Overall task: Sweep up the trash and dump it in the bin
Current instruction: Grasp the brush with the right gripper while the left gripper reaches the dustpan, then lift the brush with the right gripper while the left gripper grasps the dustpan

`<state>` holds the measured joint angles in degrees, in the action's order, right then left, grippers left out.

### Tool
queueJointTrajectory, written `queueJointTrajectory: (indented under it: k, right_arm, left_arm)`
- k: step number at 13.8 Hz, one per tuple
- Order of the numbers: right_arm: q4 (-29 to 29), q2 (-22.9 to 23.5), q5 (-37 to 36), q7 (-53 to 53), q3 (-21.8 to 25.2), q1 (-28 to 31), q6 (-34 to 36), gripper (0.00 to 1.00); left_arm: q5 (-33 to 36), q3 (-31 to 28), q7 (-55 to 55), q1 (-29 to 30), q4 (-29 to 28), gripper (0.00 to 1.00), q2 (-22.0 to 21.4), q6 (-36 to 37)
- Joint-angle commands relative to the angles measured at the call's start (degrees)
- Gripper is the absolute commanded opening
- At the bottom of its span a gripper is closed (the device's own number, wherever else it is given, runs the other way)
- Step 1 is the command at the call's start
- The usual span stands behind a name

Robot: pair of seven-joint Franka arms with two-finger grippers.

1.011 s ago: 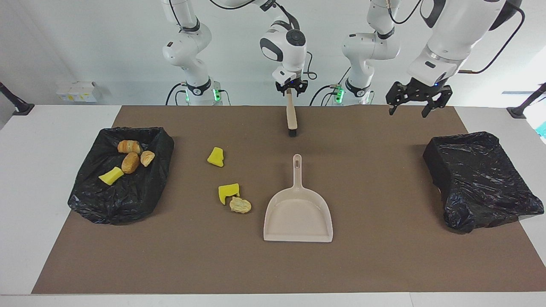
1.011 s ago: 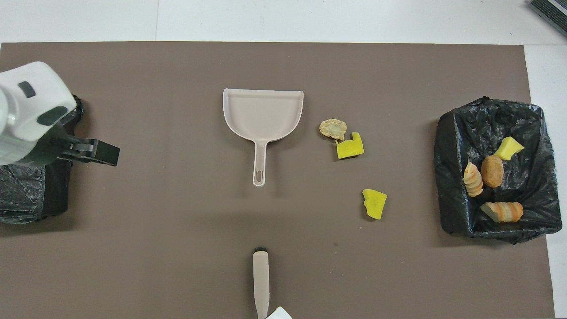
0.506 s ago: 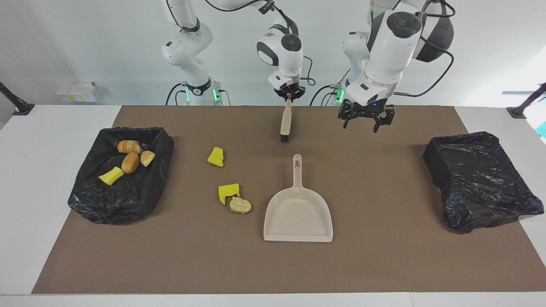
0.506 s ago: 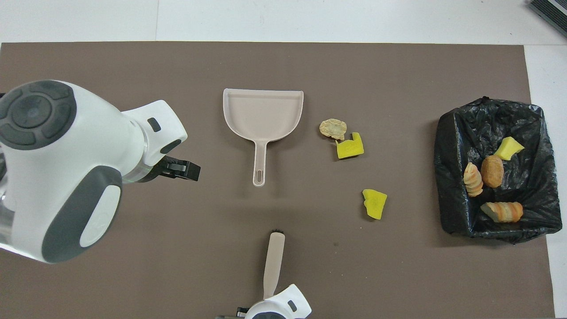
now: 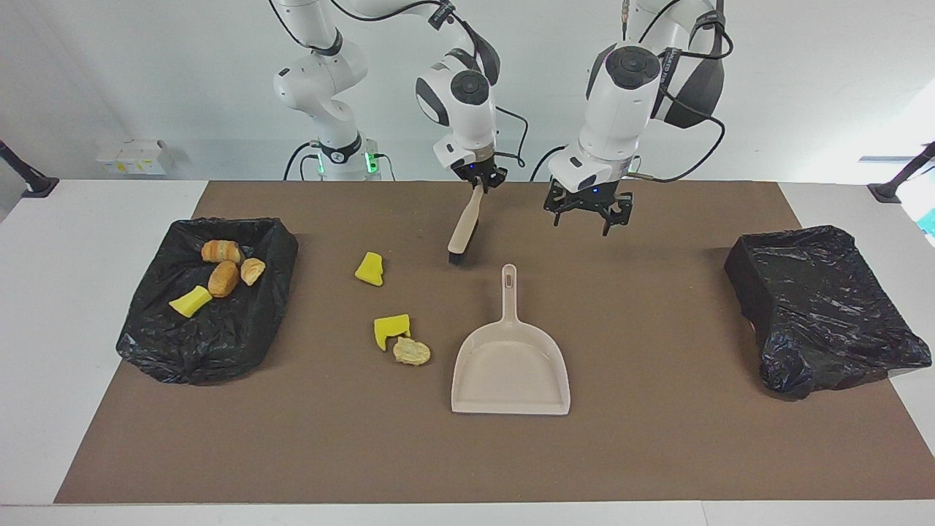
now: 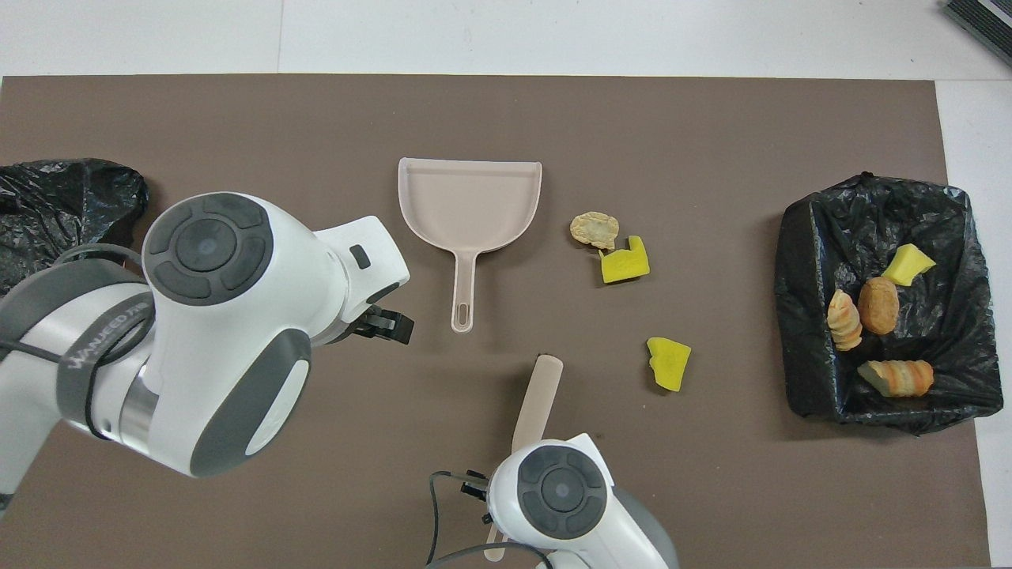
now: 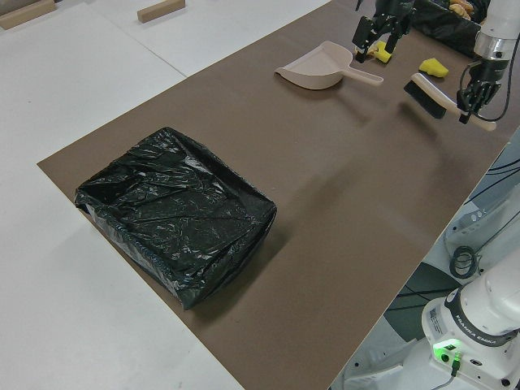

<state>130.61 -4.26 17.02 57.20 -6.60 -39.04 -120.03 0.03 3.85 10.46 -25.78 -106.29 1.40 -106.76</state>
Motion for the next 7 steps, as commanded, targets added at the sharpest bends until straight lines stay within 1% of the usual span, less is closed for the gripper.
queueJointTrajectory:
  k: [1,2,4,5,7]
  right_arm:
    - [-1.93,-1.89,-0.05,-6.37,-0.25,6.76,6.45,0.0]
    - [-2.46,-2.24,-1.53,-8.84,-0.16,9.22,8.56,0.0]
    - [-3.51,-2.42,-5.14,-8.95,-0.25,13.0,11.47,0.0]
    - [-3.43,-2.5,-5.5,-8.86,-0.25,14.33,12.96,0.0]
    - [-2.64,-3.11,-6.72,-7.46,-0.16,16.7,15.6,0.0]
  left_arm:
    - [-0.29,-0.95,4.55,-3.48,-0.58,1.0,4.29,-6.68]
    - [-0.29,-0.95,5.35,-3.83,-0.23,1.0,5.88,-8.62]
    - [-2.73,-0.95,5.54,-4.01,0.47,1.0,8.51,-12.23]
    - [-3.1,-0.95,6.32,-4.19,0.73,1.0,9.66,-13.64]
    - [-3.19,-0.95,11.75,-5.5,1.96,1.0,11.07,-15.05]
